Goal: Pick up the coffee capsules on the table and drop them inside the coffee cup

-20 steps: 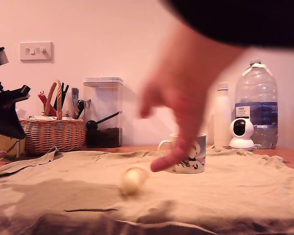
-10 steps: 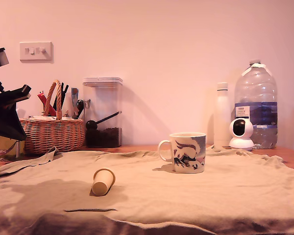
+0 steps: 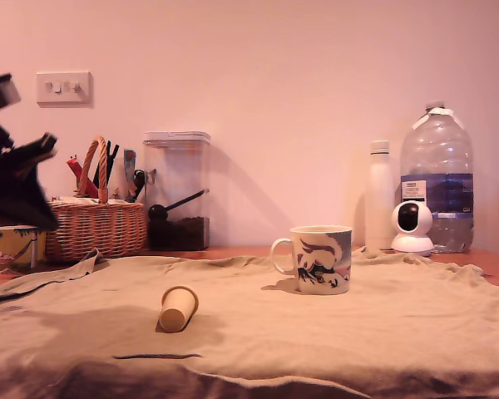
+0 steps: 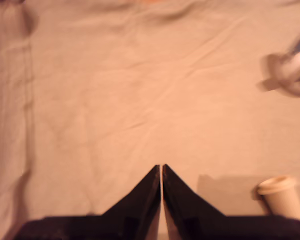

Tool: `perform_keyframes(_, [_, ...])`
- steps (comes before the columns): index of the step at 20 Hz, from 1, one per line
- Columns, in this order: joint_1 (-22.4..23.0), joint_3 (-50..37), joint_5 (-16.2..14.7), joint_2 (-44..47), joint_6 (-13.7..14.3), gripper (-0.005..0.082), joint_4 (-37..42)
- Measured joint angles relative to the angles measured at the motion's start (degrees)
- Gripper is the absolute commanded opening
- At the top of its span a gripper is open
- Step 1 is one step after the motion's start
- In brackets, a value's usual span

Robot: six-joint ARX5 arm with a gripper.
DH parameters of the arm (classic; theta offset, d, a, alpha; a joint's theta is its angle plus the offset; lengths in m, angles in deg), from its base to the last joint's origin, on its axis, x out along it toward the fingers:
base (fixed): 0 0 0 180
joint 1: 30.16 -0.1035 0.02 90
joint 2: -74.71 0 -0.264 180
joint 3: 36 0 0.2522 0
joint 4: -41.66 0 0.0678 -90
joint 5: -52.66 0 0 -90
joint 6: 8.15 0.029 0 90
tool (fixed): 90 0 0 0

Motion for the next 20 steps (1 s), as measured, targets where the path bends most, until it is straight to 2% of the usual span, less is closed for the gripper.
perform_keyframes(2, [1.8, -0.3, 0.2, 0.0, 0.0, -0.0019, 0.8])
perform_keyframes(8, [11.5, -6.0, 3.7, -5.8, -0.4, -0.0019, 2.2])
perform_keyframes(12, [15.0, -8.0, 4.3, -13.0, -1.9, -0.0019, 1.8])
perform_keyframes(16, [17.8, -10.9, 6.8, -20.5, -4.5, -0.0019, 0.1])
perform_keyframes(20, [20.0, -12.9, 8.3, -28.0, -4.9, -0.0019, -2.2])
